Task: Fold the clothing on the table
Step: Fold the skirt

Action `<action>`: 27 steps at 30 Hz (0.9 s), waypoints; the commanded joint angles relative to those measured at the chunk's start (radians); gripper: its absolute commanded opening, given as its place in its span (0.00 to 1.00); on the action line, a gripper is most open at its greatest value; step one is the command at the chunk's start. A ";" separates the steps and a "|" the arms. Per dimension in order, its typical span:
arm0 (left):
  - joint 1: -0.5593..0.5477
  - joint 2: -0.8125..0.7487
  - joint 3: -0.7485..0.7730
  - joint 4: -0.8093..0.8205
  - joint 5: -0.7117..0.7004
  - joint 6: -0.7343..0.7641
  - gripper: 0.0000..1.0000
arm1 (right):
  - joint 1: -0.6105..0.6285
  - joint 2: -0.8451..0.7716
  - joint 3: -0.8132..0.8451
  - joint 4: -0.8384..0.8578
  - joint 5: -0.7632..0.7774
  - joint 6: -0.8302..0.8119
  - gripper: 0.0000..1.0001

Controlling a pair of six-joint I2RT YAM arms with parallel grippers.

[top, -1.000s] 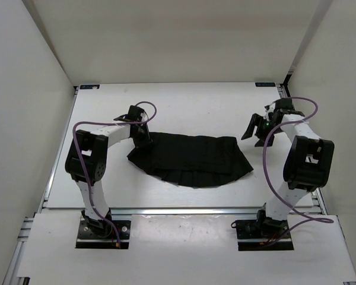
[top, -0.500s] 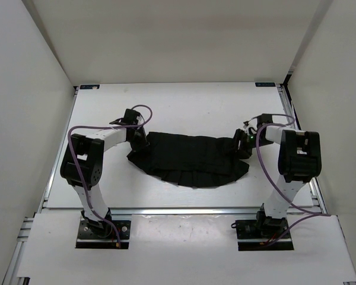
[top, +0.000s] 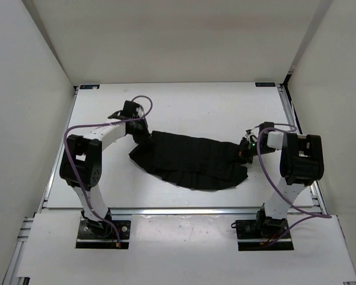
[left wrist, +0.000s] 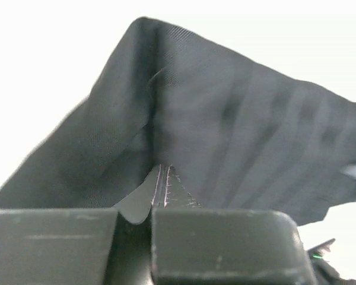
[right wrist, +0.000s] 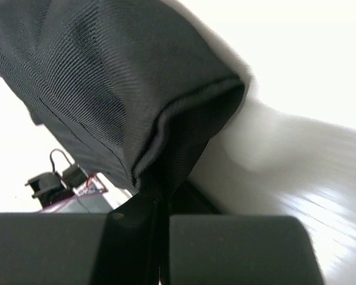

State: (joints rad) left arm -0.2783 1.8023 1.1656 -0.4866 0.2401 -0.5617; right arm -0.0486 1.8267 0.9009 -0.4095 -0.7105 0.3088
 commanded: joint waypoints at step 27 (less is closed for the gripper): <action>-0.375 0.190 0.051 0.324 0.187 -0.256 0.00 | 0.013 0.013 0.141 -0.135 0.077 -0.091 0.00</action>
State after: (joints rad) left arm -0.6250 1.9835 1.1984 -0.1604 0.4789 -0.8169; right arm -0.0341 1.8339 1.0122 -0.5243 -0.6308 0.2420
